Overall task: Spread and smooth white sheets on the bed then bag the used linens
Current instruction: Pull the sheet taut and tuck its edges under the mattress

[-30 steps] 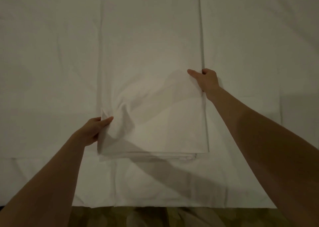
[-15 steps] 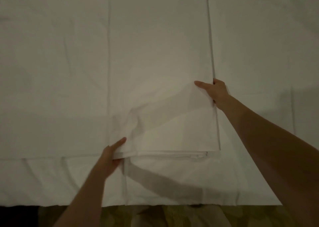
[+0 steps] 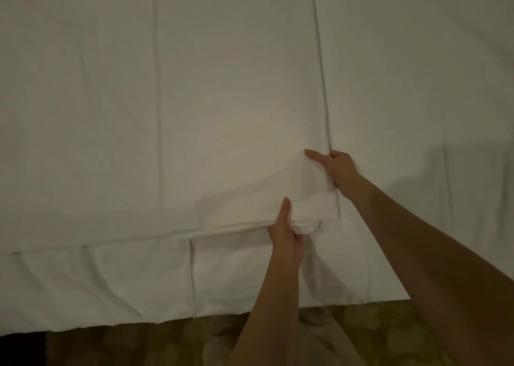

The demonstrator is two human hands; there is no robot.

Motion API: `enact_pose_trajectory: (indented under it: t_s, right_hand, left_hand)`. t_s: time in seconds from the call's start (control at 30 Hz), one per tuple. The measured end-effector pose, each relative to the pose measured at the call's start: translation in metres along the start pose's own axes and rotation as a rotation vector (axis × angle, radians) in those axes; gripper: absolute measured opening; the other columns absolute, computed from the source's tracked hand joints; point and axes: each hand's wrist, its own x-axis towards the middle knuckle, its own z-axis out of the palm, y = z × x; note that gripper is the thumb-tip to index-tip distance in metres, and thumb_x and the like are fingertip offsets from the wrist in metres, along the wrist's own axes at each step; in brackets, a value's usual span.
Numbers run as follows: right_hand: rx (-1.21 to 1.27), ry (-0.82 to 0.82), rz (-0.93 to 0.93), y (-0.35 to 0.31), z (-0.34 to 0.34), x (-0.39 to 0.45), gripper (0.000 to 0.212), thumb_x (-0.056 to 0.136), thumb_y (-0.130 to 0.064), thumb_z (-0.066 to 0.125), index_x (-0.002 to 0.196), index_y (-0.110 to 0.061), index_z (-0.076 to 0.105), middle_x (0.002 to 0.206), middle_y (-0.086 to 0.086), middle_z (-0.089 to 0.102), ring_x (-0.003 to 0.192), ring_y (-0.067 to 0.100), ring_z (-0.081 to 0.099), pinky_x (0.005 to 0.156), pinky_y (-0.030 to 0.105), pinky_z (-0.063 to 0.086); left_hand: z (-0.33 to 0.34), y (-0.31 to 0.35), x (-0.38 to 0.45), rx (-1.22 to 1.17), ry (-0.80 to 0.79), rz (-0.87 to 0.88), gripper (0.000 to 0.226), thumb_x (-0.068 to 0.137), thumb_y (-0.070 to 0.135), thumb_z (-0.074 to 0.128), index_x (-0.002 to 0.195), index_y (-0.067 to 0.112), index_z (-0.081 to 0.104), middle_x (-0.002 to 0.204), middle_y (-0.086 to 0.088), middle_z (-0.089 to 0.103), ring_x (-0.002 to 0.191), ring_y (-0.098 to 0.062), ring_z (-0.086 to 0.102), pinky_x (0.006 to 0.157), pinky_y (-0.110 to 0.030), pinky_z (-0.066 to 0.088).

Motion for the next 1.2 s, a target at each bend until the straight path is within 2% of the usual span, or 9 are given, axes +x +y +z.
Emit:
enact_pose_trajectory:
  t_s: [0.1,0.27,0.47,0.63,0.73,0.87,1.0,1.1,1.2]
  right_hand:
    - [0.033,-0.069,0.028,0.005,-0.006,0.004,0.047,0.076,-0.041,0.078,0.111,-0.012,0.064,0.108,0.003,0.069,0.098,0.023,0.066,0.089,0.037,0.054]
    - [0.080,-0.180,0.066,0.004,-0.013,0.006,0.065,0.067,-0.048,0.082,0.116,-0.008,0.066,0.104,0.005,0.073,0.094,0.024,0.070,0.091,0.042,0.055]
    - [0.102,-0.217,0.086,0.000,-0.018,0.012,0.064,0.069,-0.044,0.082,0.118,-0.006,0.064,0.106,0.007,0.072,0.096,0.024,0.070,0.091,0.040,0.055]
    - [0.077,-0.190,0.054,-0.014,-0.017,0.019,0.057,0.071,-0.043,0.081,0.113,-0.007,0.066,0.101,0.006,0.073,0.090,0.023,0.071,0.086,0.038,0.057]
    - [0.068,-0.157,-0.009,-0.027,-0.014,0.020,0.046,0.075,-0.038,0.079,0.109,-0.008,0.068,0.094,0.004,0.074,0.082,0.019,0.071,0.078,0.031,0.058]
    - [0.075,-0.104,-0.106,-0.053,-0.005,0.018,0.037,0.080,-0.031,0.077,0.110,-0.013,0.066,0.091,-0.001,0.070,0.075,0.011,0.067,0.061,0.019,0.054]
    - [0.063,-0.065,-0.152,-0.072,0.003,0.013,0.051,0.080,-0.028,0.077,0.124,-0.010,0.061,0.114,0.007,0.067,0.099,0.023,0.066,0.089,0.037,0.054]
    - [0.073,-0.073,-0.177,-0.082,0.009,0.004,0.047,0.082,-0.020,0.075,0.124,-0.006,0.060,0.113,0.008,0.066,0.094,0.021,0.065,0.083,0.033,0.055]
    - [0.062,-0.096,-0.203,-0.093,0.021,-0.007,0.044,0.084,-0.012,0.072,0.125,-0.003,0.058,0.114,0.008,0.064,0.095,0.021,0.063,0.081,0.033,0.052]
  left_hand:
    - [0.000,-0.010,0.001,0.009,-0.114,-0.018,0.076,0.073,0.034,0.074,0.137,0.000,0.050,0.088,-0.005,0.071,0.067,-0.013,0.068,0.053,-0.021,0.055]
    - [0.002,-0.014,-0.004,0.065,-0.098,-0.033,0.062,0.061,0.030,0.089,0.107,0.000,0.060,0.075,-0.009,0.068,0.052,-0.014,0.063,0.043,-0.021,0.049]
    - [0.018,-0.030,-0.005,0.140,-0.077,-0.061,0.051,0.088,0.024,0.066,0.134,0.003,0.054,0.126,-0.014,0.064,0.113,-0.026,0.064,0.092,-0.037,0.055]
    - [0.008,-0.021,-0.012,0.288,0.020,-0.102,0.023,0.089,0.021,0.066,0.103,0.003,0.069,0.094,-0.012,0.075,0.079,-0.022,0.072,0.068,-0.031,0.060]
    - [-0.024,0.010,-0.022,0.183,0.251,0.010,0.015,0.088,0.020,0.067,0.083,0.006,0.067,0.075,-0.011,0.071,0.061,-0.021,0.068,0.056,-0.030,0.059]
    - [-0.077,0.091,-0.022,0.018,0.616,0.310,0.011,0.088,0.017,0.065,0.084,0.007,0.061,0.095,-0.016,0.061,0.071,-0.027,0.061,0.051,-0.032,0.057]
    - [-0.087,0.170,-0.016,0.581,0.828,0.726,0.055,0.090,0.013,0.062,0.136,-0.008,0.043,0.144,-0.024,0.041,0.131,-0.034,0.044,0.107,-0.041,0.037]
    - [-0.059,0.199,0.000,1.357,0.540,0.902,0.057,0.101,0.025,0.047,0.149,0.004,0.027,0.159,-0.015,0.019,0.147,-0.028,0.017,0.119,-0.042,0.014]
    - [-0.034,0.213,0.021,1.925,0.260,0.664,0.065,0.103,0.043,0.033,0.155,0.016,0.007,0.163,-0.005,-0.003,0.150,-0.023,0.001,0.116,-0.056,0.009]
